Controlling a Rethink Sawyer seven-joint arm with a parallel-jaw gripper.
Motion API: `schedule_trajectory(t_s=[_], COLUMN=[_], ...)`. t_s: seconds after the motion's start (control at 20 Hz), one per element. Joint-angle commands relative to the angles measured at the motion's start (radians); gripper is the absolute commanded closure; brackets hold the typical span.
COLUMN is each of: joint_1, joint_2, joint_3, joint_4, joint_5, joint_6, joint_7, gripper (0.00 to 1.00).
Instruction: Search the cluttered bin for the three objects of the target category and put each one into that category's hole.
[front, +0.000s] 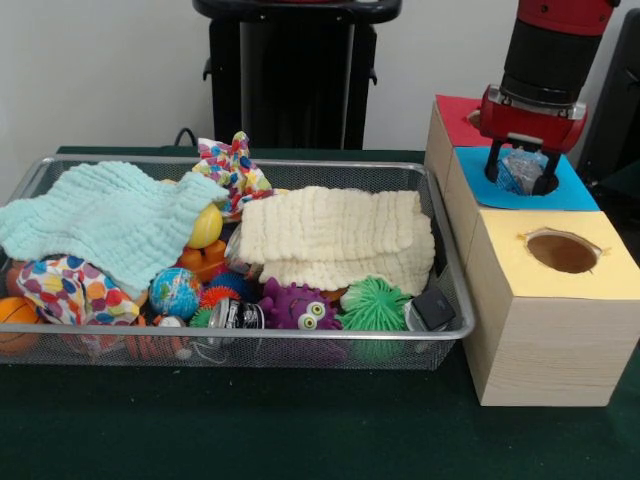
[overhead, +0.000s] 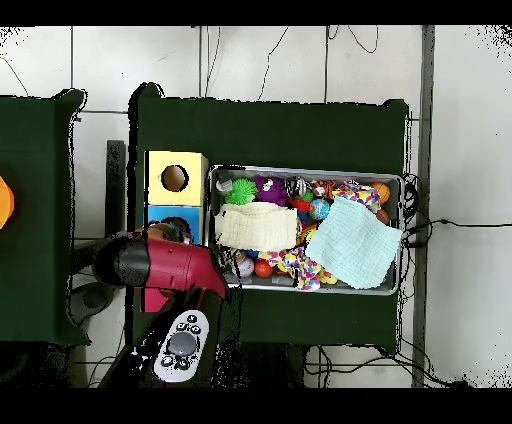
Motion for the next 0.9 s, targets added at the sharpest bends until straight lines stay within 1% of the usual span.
schedule_trajectory(t_s=[0.05, 0.3, 0.4, 0.6, 0.9], joint_1=[0.007, -0.004, -0.01, -0.033, -0.047], joint_2=[0.033, -0.064, -0.083, -0.083, -0.068], joint_3=[0.013, -0.003, -0.002, 0.011, 0.022], joint_4=[0.003, 0.017, 0.016, 0.017, 0.011], joint_5=[-0.005, -0.013, -0.015, -0.019, -0.019], joint_6=[0.135, 0.236, 0.259, 0.251, 0.238], joint_7=[0.196, 0.179, 0.172, 0.151, 0.141], gripper=[0.0, 0.0, 0.0, 0.0, 0.0])
